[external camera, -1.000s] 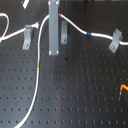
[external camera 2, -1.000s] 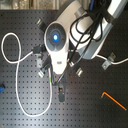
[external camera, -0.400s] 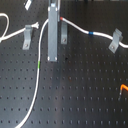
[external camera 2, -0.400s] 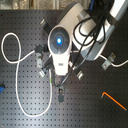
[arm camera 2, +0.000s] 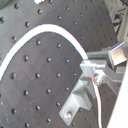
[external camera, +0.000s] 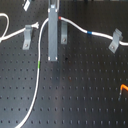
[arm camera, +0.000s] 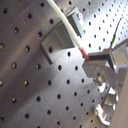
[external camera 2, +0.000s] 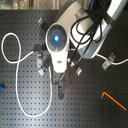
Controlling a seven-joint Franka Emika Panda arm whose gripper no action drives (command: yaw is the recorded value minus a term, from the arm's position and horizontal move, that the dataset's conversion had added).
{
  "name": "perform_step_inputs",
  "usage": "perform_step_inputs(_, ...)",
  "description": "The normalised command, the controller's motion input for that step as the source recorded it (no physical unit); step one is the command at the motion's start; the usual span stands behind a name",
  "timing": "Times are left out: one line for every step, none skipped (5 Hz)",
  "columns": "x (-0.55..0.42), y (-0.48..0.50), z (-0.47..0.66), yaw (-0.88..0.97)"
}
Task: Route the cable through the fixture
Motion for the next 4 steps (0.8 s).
perform_step_inputs(0.136,0.278,0.0,0.23)
perform_step_inputs(0.0,0.0,0.0,0.02)
perform_step_inputs(-0.005,-0.018,0.31,-0.03)
perform_step_inputs(-0.08,0.101,0.39,0.0)
